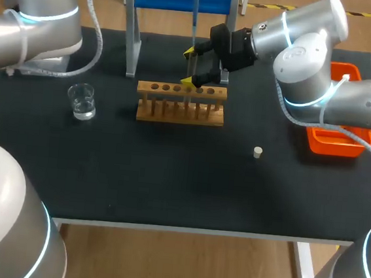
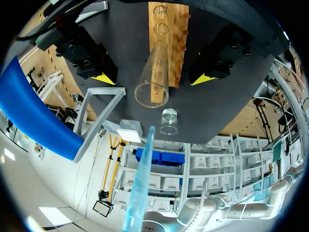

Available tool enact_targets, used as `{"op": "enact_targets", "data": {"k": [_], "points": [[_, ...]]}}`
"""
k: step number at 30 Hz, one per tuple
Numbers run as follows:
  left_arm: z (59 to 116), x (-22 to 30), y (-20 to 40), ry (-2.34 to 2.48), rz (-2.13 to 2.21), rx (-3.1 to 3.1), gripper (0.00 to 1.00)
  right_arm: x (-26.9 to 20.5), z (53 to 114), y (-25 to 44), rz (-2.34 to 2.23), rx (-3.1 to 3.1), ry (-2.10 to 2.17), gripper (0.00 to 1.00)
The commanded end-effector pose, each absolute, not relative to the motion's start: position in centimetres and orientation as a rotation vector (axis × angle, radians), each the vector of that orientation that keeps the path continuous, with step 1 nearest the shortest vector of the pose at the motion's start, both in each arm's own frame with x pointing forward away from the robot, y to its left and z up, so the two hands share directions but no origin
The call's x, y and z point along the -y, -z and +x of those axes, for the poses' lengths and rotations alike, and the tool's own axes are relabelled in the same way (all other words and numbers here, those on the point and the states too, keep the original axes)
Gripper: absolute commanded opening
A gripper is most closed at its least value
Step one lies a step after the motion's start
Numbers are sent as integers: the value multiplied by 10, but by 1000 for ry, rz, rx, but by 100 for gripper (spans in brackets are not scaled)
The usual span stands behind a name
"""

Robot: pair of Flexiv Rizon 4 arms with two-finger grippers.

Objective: Invert the test tube, pick up the pipette, mount the tip to pipette, aspirate from beaker and dispense into the tube, eject the tip, return the pipette, and cap with the stopper.

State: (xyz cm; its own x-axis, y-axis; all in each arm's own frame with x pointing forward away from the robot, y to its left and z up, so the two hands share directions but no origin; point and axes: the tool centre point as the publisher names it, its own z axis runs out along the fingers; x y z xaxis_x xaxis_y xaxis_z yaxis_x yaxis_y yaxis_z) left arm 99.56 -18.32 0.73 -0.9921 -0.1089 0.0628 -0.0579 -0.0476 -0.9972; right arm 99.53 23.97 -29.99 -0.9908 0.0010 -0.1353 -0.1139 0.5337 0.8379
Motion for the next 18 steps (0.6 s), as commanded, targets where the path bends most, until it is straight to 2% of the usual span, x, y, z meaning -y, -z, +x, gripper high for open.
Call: {"op": "enact_targets", "data": {"k": [1, 18], "points": [[1000, 184, -5, 2250, -182, -2146, 0, -239, 996, 299, -99, -2648, -1457, 100], [999, 184, 4, 2257, -203, -2151, 0, -239, 996, 299, -99, -2648, -1457, 100]]}}
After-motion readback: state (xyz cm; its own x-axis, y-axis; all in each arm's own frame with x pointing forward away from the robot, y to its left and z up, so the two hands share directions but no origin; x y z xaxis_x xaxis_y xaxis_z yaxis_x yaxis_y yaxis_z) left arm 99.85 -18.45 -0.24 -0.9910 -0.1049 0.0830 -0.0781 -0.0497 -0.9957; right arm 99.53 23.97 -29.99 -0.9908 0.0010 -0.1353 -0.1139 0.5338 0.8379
